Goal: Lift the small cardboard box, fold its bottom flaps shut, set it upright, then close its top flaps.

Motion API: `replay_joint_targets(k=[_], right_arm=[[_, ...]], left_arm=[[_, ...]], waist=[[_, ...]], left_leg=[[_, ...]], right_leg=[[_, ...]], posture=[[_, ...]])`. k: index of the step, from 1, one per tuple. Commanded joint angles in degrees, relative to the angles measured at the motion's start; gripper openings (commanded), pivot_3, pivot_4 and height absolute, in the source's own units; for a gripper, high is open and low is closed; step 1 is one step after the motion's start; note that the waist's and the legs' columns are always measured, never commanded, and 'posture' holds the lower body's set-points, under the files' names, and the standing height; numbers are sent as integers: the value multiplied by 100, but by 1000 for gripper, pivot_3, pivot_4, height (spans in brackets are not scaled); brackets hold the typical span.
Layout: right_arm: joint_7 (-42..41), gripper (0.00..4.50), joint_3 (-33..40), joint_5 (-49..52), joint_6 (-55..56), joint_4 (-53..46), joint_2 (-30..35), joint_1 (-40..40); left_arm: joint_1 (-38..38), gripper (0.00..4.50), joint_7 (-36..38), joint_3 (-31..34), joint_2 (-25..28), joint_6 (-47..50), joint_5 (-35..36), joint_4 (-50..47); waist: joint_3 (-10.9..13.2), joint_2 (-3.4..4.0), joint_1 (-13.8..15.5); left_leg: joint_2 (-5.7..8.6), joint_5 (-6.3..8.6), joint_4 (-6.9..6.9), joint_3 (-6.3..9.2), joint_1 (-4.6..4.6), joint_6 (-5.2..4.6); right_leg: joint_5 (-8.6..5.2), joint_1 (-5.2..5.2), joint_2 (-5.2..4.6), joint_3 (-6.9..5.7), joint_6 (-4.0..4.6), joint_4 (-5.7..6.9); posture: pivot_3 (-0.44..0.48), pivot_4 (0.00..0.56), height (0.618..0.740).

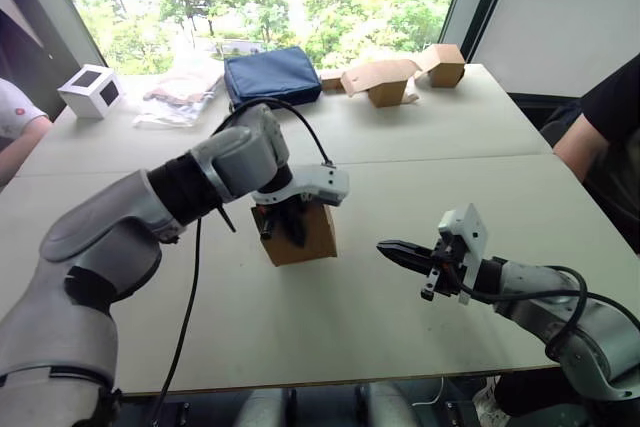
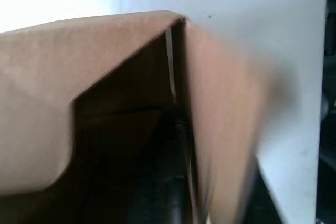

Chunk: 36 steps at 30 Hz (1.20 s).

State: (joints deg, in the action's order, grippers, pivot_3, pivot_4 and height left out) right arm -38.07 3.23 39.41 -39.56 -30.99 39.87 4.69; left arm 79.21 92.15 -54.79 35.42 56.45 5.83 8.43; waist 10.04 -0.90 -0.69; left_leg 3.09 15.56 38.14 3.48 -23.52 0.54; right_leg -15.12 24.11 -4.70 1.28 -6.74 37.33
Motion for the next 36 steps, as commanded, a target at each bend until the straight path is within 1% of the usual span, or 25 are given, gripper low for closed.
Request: replay_joint_targets(k=[1, 3, 7, 8, 10, 12, 14, 15, 17, 18, 20, 21, 23, 24, 25, 27, 30, 32, 36], right_arm=[[-116, 0, -33, -61, 105, 46, -45, 174], [-180, 0, -101, -85, 101, 141, -71, 290], [-353, 0, -144, -78, 76, 292, -53, 478], [-380, 0, -99, -52, 76, 322, -45, 507], [-414, 0, 83, 49, 79, 367, -38, 500], [-420, 0, 219, 114, 82, 437, -56, 524], [-417, 0, 264, 102, 112, 545, -106, 606], [-450, 0, 274, 79, 151, 611, -115, 646], [-532, 0, 248, 38, 187, 757, -117, 797], [-594, 0, 218, 16, 199, 834, -101, 904], [-764, 0, 107, -77, 234, 1024, -31, 1185], [-849, 0, 57, -127, 254, 1121, -1, 1317], [-1078, 0, -95, -292, 352, 1328, 73, 1582], [-1241, 0, -258, -485, 531, 1499, 87, 1774], [-1375, 0, -388, -651, 694, 1641, 84, 1922], [-1575, 0, -558, -851, 893, 1859, 65, 2118], [-1931, 0, -881, -1029, 1009, 2148, -19, 2525], [-2092, 0, -1147, -1238, 1174, 2424, -186, 2822], [-2197, 0, -1485, -1647, 1512, 2938, -528, 3218]], left_arm=[[273, 2193, 29, 414, 57, 270, 328, -177], [418, 2193, 35, 573, 167, 327, 609, -257], [615, 2193, 35, 1322, 267, 683, 988, -46], [631, 2193, -42, 1607, 298, 829, 1076, 64], [443, 2193, -432, 2355, 389, 906, 1198, 276], [96, 2193, -1105, 3326, 375, 977, 1339, 427], [-484, 2193, -1827, 4267, 354, 880, 1426, 300], [-848, 1958, -2224, 4702, 330, 693, 1410, 134], [-1646, 1417, -2948, 5651, 227, 176, 1451, -187], [-2007, 1084, -3193, 6043, 210, 97, 1503, -303], [-2863, 181, -3520, 6648, 199, -9, 1638, -696], [-3303, 26, -3580, 6839, 209, -31, 1739, -965], [-4160, 26, -3699, 7138, 173, -30, 1950, -1542], [-4643, 26, -3755, 7409, -32, -71, 2207, -1959], [-5000, 26, -3794, 7585, -186, -97, 2445, -2303], [-5420, 26, -3885, 7748, -372, -28, 2812, -2757], [-5816, 26, -4056, 7569, -485, -93, 2935, -2942], [-6012, 26, -4097, 7265, -509, -348, 2838, -2927], [-6163, 26, -4073, 6822, -432, -759, 2729, -2791]], waist=[[0, 0, 1], [0, 0, -7], [0, 1, -14], [0, 2, -16], [0, 2, -16], [-2, 5, -23], [-4, 9, -33], [-6, 11, -30], [-8, 15, -33], [-7, 13, -26], [-7, 12, -33], [-7, 12, -25], [-7, 11, -3], [-7, 11, 16], [-7, 12, 21], [-7, 1, 87], [-9, -3, 144], [-12, 2, 134], [-12, 2, 101]], left_leg=[[0, 0, 0, 0, 0, 0], [0, 0, 0, 0, 0, 0], [-1, 0, 0, 1, 0, 0], [-1, 0, 0, 1, 0, 0], [0, 0, 0, 1, 1, 0], [-1, 0, 0, 0, 3, 0], [-2, 0, 0, 1, 7, 0], [-2, 0, -1, 0, 10, 0], [-3, -1, -3, -1, 13, 1], [-3, -1, -3, -1, 12, 2], [-3, -5, 0, -2, 6, 8], [-3, -5, -1, -7, 4, 9], [-2, -5, -2, -7, 4, 10], [-1, -5, -2, -6, 3, 11], [2, -5, -2, -6, 3, 11], [10, -5, 0, -7, 3, 11], [11, -4, 5, -4, 3, 13], [11, -5, 4, 1, 6, 15], [11, -7, -2, -3, 12, 18]], right_leg=[[0, 0, 0, 0, 0, 0], [0, 0, 0, 0, 0, 0], [0, 2, 1, -1, 0, 2], [0, 2, 1, -1, 0, 1], [0, 2, 1, -1, 0, 3], [0, 3, 1, 0, 0, 6], [0, 2, 0, 0, 0, 10], [0, 2, 0, 1, 0, 11], [0, 3, -1, 5, 0, 12], [0, 6, -2, 9, 1, 15], [1, 17, -3, 11, 2, 20], [2, 22, -6, 14, 2, 21], [2, 22, -8, 15, 3, 21], [2, 20, -10, 13, 3, 18], [3, 18, -15, 12, 3, 15], [4, 11, -34, 5, 3, 13], [6, 3, -35, -1, 4, 7], [6, 0, -34, -6, 4, 8], [6, 2, -31, -4, 5, 7]], posture=[[0, 150, 740], [0, 150, 740], [0, 150, 740], [0, 150, 740], [0, 150, 740], [0, 150, 740], [0, 150, 740], [0, 150, 740], [0, 150, 740], [0, 150, 740], [0, 150, 740], [0, 150, 740], [0, 150, 740], [0, 150, 740], [0, 150, 740], [0, 150, 740], [0, 150, 740], [0, 150, 740], [0, 150, 740]])
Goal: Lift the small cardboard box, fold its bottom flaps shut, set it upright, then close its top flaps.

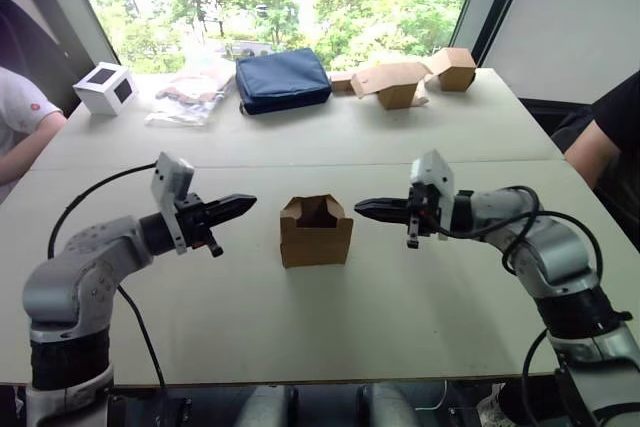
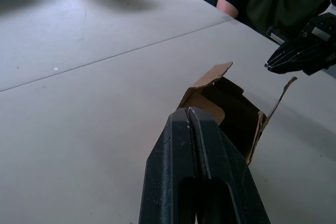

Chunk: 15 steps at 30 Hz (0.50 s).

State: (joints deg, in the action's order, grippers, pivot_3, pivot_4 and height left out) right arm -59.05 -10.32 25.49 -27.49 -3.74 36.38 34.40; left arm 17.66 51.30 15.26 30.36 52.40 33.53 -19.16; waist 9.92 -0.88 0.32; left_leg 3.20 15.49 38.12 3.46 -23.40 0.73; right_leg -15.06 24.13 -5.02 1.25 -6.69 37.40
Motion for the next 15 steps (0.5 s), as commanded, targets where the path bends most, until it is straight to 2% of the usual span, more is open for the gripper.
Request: replay_joint_targets(k=[1, 7, 11, 15], right_arm=[[-110, 0, -166, -335, 389, 323, -252, 313], [-273, 0, -323, -682, 698, 846, -528, 473], [-355, 0, -420, -892, 836, 1070, -623, 519], [-359, 0, -520, -1129, 987, 1288, -722, 552]], left_arm=[[3, 26, -9, -245, 76, -417, -38, 20], [236, 26, 30, -789, 157, -784, -182, 425], [489, 26, 37, -1343, 274, -1062, -597, 787], [746, 26, 95, -1596, 234, -1267, -697, 1076]], waist=[[0, 0, -4], [0, 0, 1], [0, 1, -11], [0, 1, -28]], left_leg=[[0, -1, -2, 1, -1, 1], [0, -2, -2, 0, -2, 4], [1, -2, -3, 0, -1, 4], [2, -3, -3, -1, -2, 4]], right_leg=[[0, 2, 0, -1, 0, 0], [0, 4, 0, -1, 1, 0], [0, 5, 2, -1, 1, 0], [0, 7, 2, -1, 1, 1]], posture=[[0, 150, 740], [0, 150, 740], [0, 150, 740], [0, 150, 740]])
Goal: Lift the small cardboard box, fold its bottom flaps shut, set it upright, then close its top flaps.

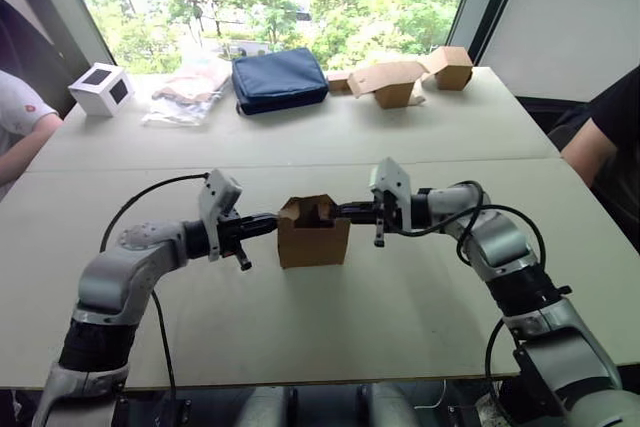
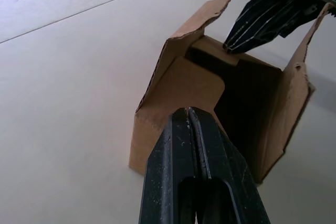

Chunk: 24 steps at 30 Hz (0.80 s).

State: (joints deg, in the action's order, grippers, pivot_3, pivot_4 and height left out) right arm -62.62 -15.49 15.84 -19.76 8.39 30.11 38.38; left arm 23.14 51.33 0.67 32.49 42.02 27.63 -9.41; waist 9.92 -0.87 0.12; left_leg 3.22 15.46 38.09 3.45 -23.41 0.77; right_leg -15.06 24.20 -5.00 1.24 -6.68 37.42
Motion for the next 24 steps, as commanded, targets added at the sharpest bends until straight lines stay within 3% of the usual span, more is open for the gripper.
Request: replay_joint_targets(k=[1, 7, 12, 17, 24], right_arm=[[18, 0, -18, -229, 262, 133, -120, 174], [-48, 0, 34, -376, 325, 176, -200, 186], [-129, 0, 436, 3, 62, -182, -113, 185], [21, 0, 1153, 707, -678, -1045, 111, 155], [542, 0, 1389, 1170, -1571, -2722, 359, -344]], left_arm=[[244, 26, 115, -193, 24, -281, -142, 163], [377, 26, 310, -397, 42, -545, -255, 362], [543, 26, 396, 23, 107, -468, 94, 491], [936, 26, 742, 588, 407, -237, 589, 979], [1577, 26, 1081, 276, 469, -827, 53, 2318]], waist=[[0, 0, -13], [-1, 1, -83], [0, 1, -88], [1, 1, -82], [1, 1, -75]], left_leg=[[0, 0, 0, 0, 0, 1], [0, -2, 0, 1, 0, 3], [0, 0, -1, 1, 0, 0], [-1, 0, -2, 2, -5, 0], [1, 1, -3, 3, -4, -2]], right_leg=[[0, 0, 0, 0, 0, 0], [0, -1, 1, -1, 0, 2], [0, 1, 1, 0, 0, 2], [0, 8, 0, 0, 0, 2], [0, 5, -1, -4, 0, 1]], posture=[[0, 150, 740], [0, 150, 740], [0, 150, 740], [0, 150, 740], [0, 150, 740]])
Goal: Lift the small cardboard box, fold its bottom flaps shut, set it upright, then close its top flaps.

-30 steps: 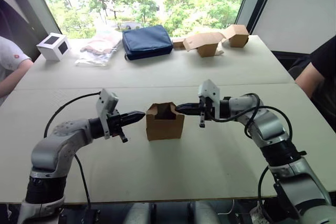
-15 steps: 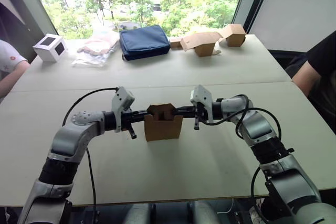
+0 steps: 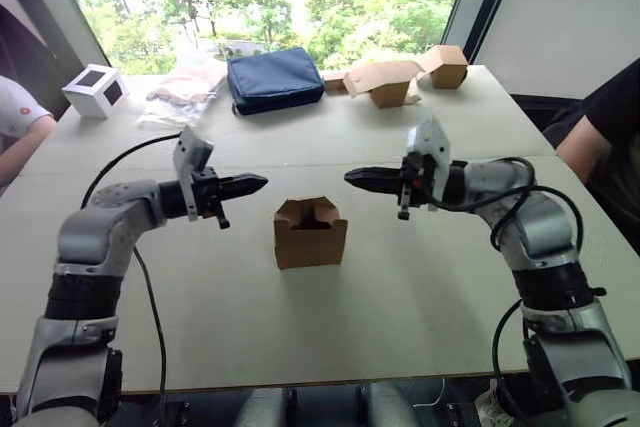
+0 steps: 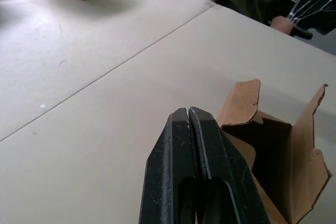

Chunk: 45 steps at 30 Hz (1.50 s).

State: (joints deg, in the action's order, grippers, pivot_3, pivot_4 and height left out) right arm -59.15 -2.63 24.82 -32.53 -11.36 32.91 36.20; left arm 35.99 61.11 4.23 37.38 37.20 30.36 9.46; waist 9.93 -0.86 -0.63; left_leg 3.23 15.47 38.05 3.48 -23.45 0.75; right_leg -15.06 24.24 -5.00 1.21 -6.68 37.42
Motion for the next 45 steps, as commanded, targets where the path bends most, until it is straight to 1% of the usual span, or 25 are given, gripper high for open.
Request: replay_joint_targets(k=[1, 5, 7, 11, 16, 20, 25, 37, 45], right_arm=[[283, 0, 82, 345, -435, -1005, 87, -220], [611, 0, -321, 454, -884, -2011, 79, -576], [755, 0, -589, 336, -934, -2256, 72, -654], [873, 0, -1083, -35, -818, -2330, 171, -669], [937, 0, -1562, -603, -481, -2076, 251, -568], [1178, 0, -1833, -1122, -185, -1677, 94, -442], [1184, 0, -1943, -1297, -49, -1528, -10, -459], [1098, 0, -1995, -1481, 97, -1162, -145, -443], [1030, 0, -2018, -1505, 116, -788, -376, -332]], left_arm=[[390, 26, 121, -154, -67, -500, -340, 684], [763, 26, 462, -496, -285, -1000, -760, 1843], [978, 26, 748, -676, -404, -1188, -951, 2468], [1389, 26, 1161, -930, -624, -1652, -1347, 3605], [1698, 26, 1680, -1005, -748, -1788, -1553, 4250], [1741, 26, 1986, -1046, -759, -1779, -1723, 4467], [1664, 26, 2153, -994, -809, -1729, -1811, 4421], [1501, 26, 2169, -906, -819, -1565, -1810, 4100], [1433, 26, 2040, -841, -828, -1619, -1810, 4131]], waist=[[0, 0, -2], [0, -1, 2], [0, -2, -2], [2, -4, -9], [1, -5, -13], [1, -6, -18], [1, -6, -19], [1, -6, -18], [1, -6, -20]], left_leg=[[0, 0, 0, 0, 0, 0], [2, 0, 0, 1, -1, -1], [2, 1, 0, -1, -1, -2], [3, 1, 1, -3, -1, -4], [3, 2, 1, -4, -2, -7], [3, 2, 3, -4, -2, -7], [1, 2, 3, -3, -2, -7], [1, 2, 4, -2, -2, -7], [1, 2, 4, -2, -2, -7]], right_leg=[[0, 1, 0, -1, 0, 1], [0, -1, 0, -3, 0, 4], [0, 1, 1, -2, 0, 2], [0, 0, 3, -3, -1, 3], [0, 1, 5, -6, -1, 2], [0, 0, 5, -6, -1, 3], [0, 2, 7, -5, -1, 3], [0, 1, 8, -5, -1, 5], [0, 2, 8, -5, -1, 6]], posture=[[0, 150, 740], [0, 150, 740], [0, 150, 740], [0, 150, 740], [0, 150, 740], [0, 150, 740], [0, 150, 740], [0, 150, 740], [0, 150, 740]])
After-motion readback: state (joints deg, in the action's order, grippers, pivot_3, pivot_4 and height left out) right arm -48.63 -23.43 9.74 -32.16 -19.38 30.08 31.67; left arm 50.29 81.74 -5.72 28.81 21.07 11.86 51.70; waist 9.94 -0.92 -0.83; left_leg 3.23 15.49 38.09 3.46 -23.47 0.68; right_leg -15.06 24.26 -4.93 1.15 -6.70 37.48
